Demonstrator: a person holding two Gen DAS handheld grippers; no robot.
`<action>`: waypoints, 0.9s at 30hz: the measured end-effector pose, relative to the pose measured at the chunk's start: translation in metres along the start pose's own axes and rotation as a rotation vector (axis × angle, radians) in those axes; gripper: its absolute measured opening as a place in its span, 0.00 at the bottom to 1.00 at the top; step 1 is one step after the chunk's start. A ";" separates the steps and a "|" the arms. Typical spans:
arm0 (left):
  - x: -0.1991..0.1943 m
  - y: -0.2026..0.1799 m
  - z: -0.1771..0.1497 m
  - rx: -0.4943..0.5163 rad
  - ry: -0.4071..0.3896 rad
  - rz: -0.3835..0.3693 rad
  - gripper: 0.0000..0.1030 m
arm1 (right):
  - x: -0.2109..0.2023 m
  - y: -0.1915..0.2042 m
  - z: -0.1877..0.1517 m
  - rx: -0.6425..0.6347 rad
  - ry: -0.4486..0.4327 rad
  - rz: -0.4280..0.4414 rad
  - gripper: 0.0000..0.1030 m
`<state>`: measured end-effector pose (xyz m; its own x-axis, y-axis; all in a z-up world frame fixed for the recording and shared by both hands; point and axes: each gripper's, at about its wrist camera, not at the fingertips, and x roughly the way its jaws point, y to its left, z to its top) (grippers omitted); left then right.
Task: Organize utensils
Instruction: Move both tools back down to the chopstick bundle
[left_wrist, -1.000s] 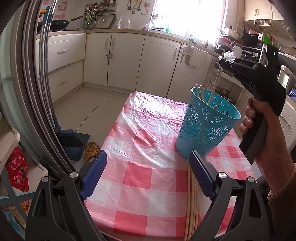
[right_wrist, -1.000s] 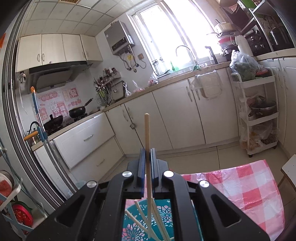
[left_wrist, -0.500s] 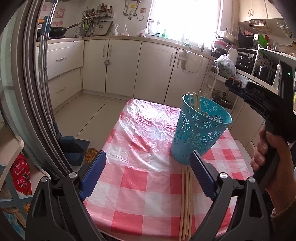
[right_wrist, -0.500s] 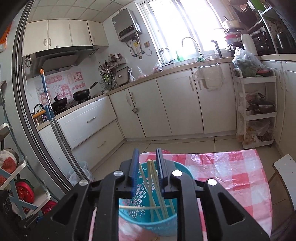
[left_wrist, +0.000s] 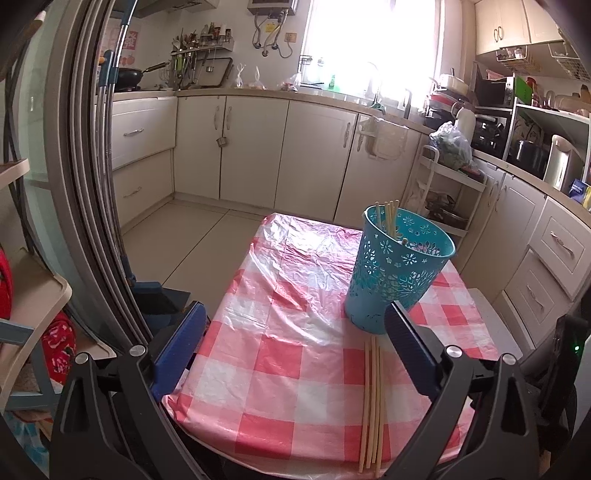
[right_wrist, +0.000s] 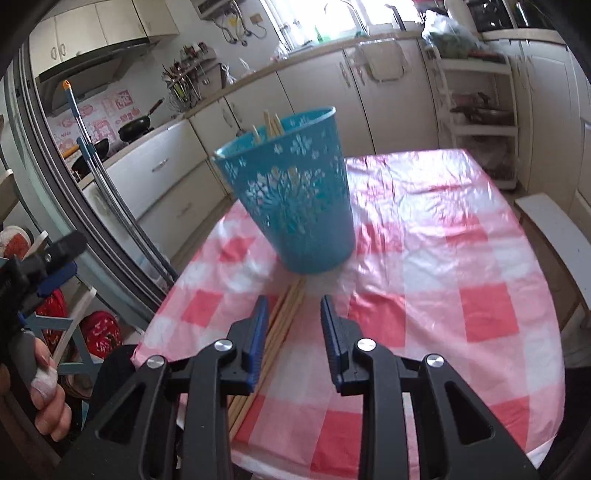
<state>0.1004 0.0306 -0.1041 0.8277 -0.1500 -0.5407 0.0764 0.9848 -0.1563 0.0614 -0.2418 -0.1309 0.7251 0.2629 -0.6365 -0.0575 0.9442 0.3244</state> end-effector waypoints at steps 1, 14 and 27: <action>-0.001 0.000 -0.001 0.001 0.000 0.003 0.91 | 0.002 0.004 0.000 -0.008 0.007 -0.001 0.28; -0.013 0.009 0.000 -0.009 -0.015 0.022 0.92 | 0.007 0.023 -0.013 -0.058 0.036 -0.024 0.28; -0.003 0.015 -0.010 -0.007 0.036 0.044 0.92 | 0.052 0.024 -0.017 -0.022 0.126 -0.073 0.25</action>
<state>0.0933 0.0451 -0.1135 0.8096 -0.1093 -0.5767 0.0360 0.9899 -0.1371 0.0860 -0.2017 -0.1683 0.6359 0.2145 -0.7414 -0.0231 0.9655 0.2595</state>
